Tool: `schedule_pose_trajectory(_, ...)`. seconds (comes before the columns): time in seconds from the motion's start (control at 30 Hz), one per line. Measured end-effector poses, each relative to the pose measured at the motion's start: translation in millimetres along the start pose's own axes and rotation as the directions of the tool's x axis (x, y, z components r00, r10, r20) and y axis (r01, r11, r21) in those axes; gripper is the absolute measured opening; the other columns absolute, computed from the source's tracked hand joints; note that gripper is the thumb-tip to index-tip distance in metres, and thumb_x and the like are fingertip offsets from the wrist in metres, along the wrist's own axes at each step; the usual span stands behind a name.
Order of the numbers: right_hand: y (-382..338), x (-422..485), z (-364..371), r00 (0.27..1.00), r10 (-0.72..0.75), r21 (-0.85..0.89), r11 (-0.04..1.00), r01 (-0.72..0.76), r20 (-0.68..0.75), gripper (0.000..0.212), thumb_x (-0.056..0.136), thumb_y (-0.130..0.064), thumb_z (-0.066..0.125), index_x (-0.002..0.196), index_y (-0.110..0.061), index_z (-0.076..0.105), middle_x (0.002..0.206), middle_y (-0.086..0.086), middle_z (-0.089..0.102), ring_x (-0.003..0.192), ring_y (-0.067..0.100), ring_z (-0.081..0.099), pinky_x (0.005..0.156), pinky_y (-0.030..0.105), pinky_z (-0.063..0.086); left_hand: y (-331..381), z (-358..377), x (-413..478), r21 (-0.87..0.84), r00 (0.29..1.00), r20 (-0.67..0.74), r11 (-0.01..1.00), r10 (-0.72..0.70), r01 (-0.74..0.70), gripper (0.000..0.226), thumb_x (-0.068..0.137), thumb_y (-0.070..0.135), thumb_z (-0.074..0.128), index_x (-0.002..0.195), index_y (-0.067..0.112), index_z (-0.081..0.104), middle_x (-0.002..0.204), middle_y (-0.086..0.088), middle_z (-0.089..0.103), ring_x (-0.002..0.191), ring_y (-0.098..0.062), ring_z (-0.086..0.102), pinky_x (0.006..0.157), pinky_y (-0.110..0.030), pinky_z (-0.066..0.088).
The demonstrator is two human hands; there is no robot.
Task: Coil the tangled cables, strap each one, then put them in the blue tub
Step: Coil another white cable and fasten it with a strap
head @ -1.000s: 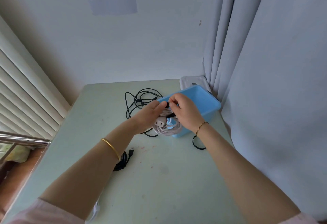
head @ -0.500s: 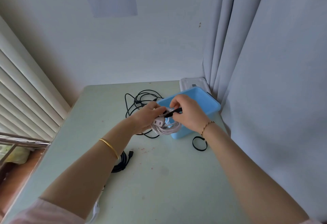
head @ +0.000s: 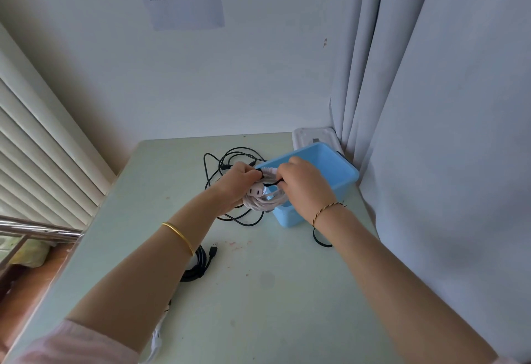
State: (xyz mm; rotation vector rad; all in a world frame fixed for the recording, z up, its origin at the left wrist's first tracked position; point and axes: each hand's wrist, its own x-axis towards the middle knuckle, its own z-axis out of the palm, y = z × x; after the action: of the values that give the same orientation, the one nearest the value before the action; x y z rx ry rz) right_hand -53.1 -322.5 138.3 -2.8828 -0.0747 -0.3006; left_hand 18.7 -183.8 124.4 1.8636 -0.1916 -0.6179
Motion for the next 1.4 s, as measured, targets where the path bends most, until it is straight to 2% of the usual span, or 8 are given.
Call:
schedule_pose_trajectory(0.17,-6,-3,0,0.992,-0.101,-0.048,0.994,0.098,-0.075,0.013,0.092,-0.004,0.05,0.098,-0.009,0.059,0.106,0.006,0.05,0.099,0.023,0.048,0.065,0.027,0.033,2,1,0,0.138,0.994,-0.024,0.985,0.107,-0.103,0.025,0.091,0.006,0.045,0.067,0.011,0.043,0.066,-0.006,0.039,0.06,-0.019,0.034,0.055,-0.031,0.025)
schedule_pose_trajectory(0.27,-7,-3,1,0.979,-0.176,-0.072,0.983,0.169,-0.099,0.01,0.085,0.002,0.057,0.09,-0.007,0.06,0.1,0.006,0.053,0.092,0.025,0.05,0.062,0.028,0.031,1,2,0,0.22,0.989,-0.067,0.969,0.131,-0.114,0.009,0.088,0.012,0.047,0.08,0.008,0.046,0.071,-0.007,0.045,0.065,-0.019,0.039,0.061,-0.032,0.033)
schedule_pose_trajectory(0.4,-2,-4,-5,0.962,-0.194,-0.039,0.981,0.19,-0.191,0.013,0.078,0.006,0.063,0.079,-0.006,0.059,0.089,0.006,0.053,0.085,0.025,0.052,0.054,0.03,0.039,6,4,-3,0.277,0.987,-0.058,0.952,0.149,-0.128,0.012,0.076,0.026,0.045,0.077,0.014,0.044,0.066,0.001,0.044,0.06,-0.014,0.037,0.056,-0.027,0.032)
schedule_pose_trajectory(0.53,0,2,-12,0.951,-0.198,-0.029,0.98,0.197,-0.236,0.018,0.071,0.009,0.069,0.073,-0.005,0.059,0.083,0.008,0.054,0.078,0.026,0.053,0.048,0.03,0.04,8,9,-4,0.293,0.978,-0.081,0.942,0.194,-0.163,0.011,0.093,0.014,0.05,0.102,0.009,0.044,0.084,-0.002,0.049,0.072,-0.014,0.044,0.061,-0.024,0.037)
schedule_pose_trajectory(0.67,-2,9,-13,0.942,-0.24,-0.005,0.969,0.246,-0.236,0.018,0.068,0.009,0.071,0.07,-0.005,0.059,0.08,0.008,0.054,0.073,0.027,0.054,0.048,0.033,0.048,9,10,-7,0.32,0.973,-0.057,0.927,0.224,-0.195,0.015,0.095,0.013,0.051,0.1,0.01,0.037,0.078,0.0,0.045,0.064,-0.009,0.042,0.051,-0.012,0.035)
schedule_pose_trajectory(0.8,1,15,-14,0.964,-0.183,0.104,0.973,0.206,-0.192,0.006,0.09,-0.004,0.056,0.085,-0.002,0.059,0.096,0.009,0.052,0.075,0.025,0.054,0.063,0.042,0.05,11,14,-11,0.304,0.963,0.003,0.918,0.268,-0.256,0.012,0.096,0.006,0.047,0.093,0.009,0.036,0.072,0.001,0.041,0.06,-0.009,0.036,0.048,-0.008,0.033)
schedule_pose_trajectory(0.97,2,27,-15,0.987,-0.029,0.267,0.961,0.071,-0.158,0.01,0.092,-0.011,0.054,0.088,-0.006,0.061,0.1,0.003,0.05,0.08,0.023,0.057,0.075,0.038,0.049,15,15,-12,0.272,0.96,0.08,0.921,0.268,-0.28,0.015,0.093,-0.002,0.041,0.089,0.012,0.037,0.075,-0.002,0.042,0.064,-0.012,0.038,0.057,-0.017,0.035)
schedule_pose_trajectory(1.4,4,31,-8,0.978,0.132,0.343,0.937,-0.071,-0.159,0.012,0.09,-0.009,0.053,0.086,-0.007,0.064,0.094,-0.003,0.042,0.074,0.017,0.053,0.072,0.03,0.048,16,18,-9,0.223,0.97,0.084,0.945,0.226,-0.24,0.017,0.097,0.01,0.044,0.086,0.018,0.033,0.084,-0.002,0.043,0.075,-0.014,0.04,0.067,-0.027,0.037)
